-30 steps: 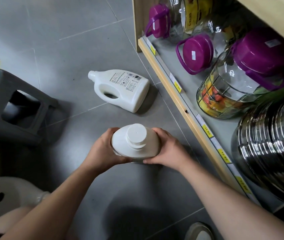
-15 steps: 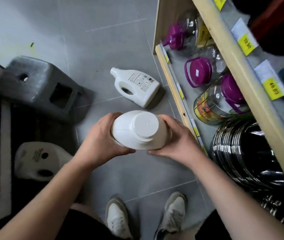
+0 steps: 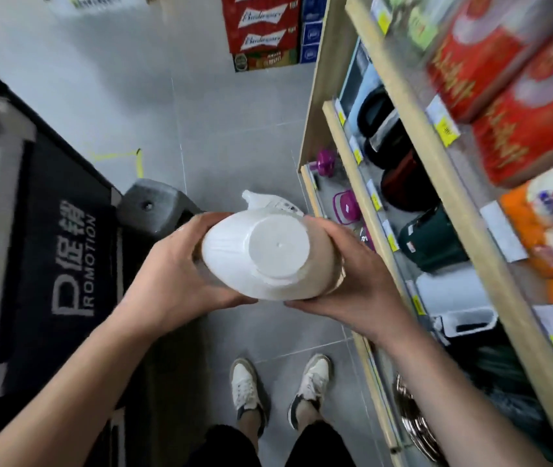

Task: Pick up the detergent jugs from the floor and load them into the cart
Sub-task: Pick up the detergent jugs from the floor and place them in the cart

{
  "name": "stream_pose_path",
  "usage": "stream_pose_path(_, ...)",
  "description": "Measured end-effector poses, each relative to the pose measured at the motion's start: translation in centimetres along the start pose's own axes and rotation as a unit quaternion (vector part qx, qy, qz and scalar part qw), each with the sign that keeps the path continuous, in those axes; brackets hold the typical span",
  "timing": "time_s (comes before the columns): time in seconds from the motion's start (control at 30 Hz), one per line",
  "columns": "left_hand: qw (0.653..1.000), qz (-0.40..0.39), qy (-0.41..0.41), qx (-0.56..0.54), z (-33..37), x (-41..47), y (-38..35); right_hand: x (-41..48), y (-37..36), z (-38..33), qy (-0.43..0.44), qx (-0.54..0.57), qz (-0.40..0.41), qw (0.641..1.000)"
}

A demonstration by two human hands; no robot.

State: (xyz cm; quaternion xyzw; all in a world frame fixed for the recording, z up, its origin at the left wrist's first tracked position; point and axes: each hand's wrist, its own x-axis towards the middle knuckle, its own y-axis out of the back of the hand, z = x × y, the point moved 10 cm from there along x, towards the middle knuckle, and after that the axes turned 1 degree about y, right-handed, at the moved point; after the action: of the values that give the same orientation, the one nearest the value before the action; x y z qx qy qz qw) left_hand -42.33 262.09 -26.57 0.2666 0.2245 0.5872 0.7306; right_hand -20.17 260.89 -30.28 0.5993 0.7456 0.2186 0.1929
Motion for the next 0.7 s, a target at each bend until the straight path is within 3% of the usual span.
stream_pose_path(0.3,0.997,0.023,-0.051,-0.061,8.6,-4.3,9.5,-3.8,5.8,-13.1,0.050,0.013,0.049,0.997)
stream_pose_path(0.7,0.988,0.066,-0.079,-0.111,8.6,-6.1,14.0,-2.9,5.0,-18.2,0.071,0.019,0.032,0.997)
